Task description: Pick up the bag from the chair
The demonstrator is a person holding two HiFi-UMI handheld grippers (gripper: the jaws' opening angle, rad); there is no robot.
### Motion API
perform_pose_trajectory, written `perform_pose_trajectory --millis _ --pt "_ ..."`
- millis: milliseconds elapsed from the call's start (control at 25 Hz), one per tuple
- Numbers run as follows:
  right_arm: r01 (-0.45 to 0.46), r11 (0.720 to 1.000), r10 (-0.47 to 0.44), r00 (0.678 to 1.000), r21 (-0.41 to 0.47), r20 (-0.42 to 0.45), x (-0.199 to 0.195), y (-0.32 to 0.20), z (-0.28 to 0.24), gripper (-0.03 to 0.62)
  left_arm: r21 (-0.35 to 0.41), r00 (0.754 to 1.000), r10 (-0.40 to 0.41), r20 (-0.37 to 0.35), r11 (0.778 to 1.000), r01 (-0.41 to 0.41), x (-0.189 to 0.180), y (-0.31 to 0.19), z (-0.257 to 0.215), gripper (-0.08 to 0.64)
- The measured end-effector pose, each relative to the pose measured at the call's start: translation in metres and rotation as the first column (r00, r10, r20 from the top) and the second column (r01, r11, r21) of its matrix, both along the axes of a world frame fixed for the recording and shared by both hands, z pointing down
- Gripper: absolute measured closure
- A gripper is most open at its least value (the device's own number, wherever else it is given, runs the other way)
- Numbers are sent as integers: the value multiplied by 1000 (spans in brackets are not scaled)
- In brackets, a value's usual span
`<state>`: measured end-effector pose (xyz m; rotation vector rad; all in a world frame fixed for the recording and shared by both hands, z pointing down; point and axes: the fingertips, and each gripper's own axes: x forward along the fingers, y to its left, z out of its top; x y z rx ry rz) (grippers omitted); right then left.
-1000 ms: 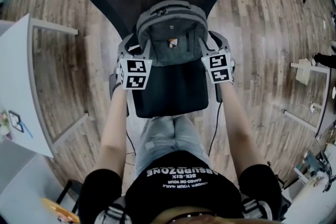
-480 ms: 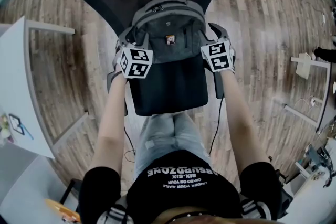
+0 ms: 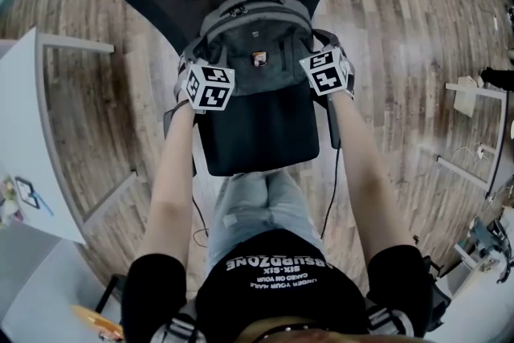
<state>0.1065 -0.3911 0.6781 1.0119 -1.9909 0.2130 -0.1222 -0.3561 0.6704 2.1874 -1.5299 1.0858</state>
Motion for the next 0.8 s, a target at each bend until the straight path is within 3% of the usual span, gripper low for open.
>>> perform_pose_trajectory --millis 120,280,320,400,480,520,800 --pt "-36 999 36 999 33 3 1 -2 5 474 56 999 -13 34 998 11 -3 -2 7 371" --pt "-52 998 51 998 30 38 -1 -1 7 497 131 977 37 212 989 -66 -7 3 19 380" --pt "-61 998 60 997 20 58 -1 0 7 502 135 980 35 198 989 -63 -7 5 19 381" --pt "-72 997 70 993 14 94 1 4 8 509 120 998 -13 69 993 4 -7 8 19 404" --pt "-76 997 74 991 13 112 3 7 8 514 77 994 -83 -69 993 88 -9 10 19 434" --pt "-77 997 75 990 10 117 4 9 8 515 66 990 -103 -100 992 110 -9 11 19 437" --pt "-110 994 107 975 4 194 7 23 2 523 77 984 -120 -131 988 131 -6 27 13 448"
